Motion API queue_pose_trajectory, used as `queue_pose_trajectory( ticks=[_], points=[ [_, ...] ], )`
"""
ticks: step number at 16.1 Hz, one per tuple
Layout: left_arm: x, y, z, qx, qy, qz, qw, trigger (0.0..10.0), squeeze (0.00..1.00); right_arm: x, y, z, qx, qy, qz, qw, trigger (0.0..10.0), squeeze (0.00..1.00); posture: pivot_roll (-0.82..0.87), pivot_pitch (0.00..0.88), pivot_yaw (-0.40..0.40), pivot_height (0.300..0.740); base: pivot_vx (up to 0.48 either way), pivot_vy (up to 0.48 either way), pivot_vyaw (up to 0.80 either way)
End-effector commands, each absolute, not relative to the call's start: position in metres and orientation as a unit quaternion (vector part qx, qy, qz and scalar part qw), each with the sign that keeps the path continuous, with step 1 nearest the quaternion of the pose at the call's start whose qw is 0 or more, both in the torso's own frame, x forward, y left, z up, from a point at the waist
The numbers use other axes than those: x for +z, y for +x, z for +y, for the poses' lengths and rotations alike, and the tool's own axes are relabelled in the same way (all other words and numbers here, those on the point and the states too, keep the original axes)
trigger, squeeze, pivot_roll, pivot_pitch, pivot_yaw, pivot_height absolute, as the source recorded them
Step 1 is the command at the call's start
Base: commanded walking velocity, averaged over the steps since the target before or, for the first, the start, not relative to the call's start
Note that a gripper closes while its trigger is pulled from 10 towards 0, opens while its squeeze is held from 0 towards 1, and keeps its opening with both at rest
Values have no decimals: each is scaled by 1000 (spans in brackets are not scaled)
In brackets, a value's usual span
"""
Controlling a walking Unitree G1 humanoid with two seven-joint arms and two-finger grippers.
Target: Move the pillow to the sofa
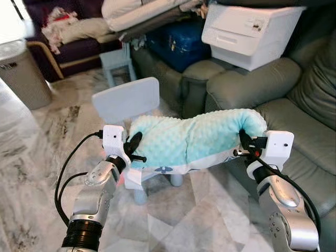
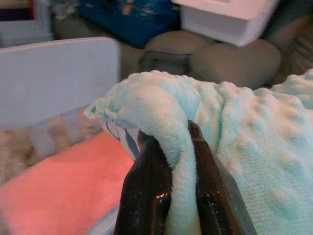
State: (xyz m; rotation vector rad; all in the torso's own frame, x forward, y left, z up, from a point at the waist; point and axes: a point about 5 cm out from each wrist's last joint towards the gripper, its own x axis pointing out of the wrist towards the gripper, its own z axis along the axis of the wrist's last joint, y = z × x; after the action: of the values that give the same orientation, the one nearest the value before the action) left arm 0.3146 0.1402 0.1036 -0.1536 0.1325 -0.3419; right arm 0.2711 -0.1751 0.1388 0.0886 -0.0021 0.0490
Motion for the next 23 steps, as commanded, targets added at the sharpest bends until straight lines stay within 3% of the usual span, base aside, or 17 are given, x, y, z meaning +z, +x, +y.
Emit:
queue_pose_trajectory(
  ticks=[1,6,23],
  points=[
    [104,314,148,-164,-76,65,981,10000,0,146,272,-169,35,46,-16,998,10000,0,-200,49,92,740,458,0,0],
    [104,314,148,-165,-76,66,981,10000,0,146,272,-169,37,47,-15,998,10000,0,-201,47,90,740,456,0,-240],
    [101,311,144,-175,-75,70,979,10000,0,147,270,-167,40,48,-14,998,10000,0,-203,51,90,740,472,0,-774]
  ],
)
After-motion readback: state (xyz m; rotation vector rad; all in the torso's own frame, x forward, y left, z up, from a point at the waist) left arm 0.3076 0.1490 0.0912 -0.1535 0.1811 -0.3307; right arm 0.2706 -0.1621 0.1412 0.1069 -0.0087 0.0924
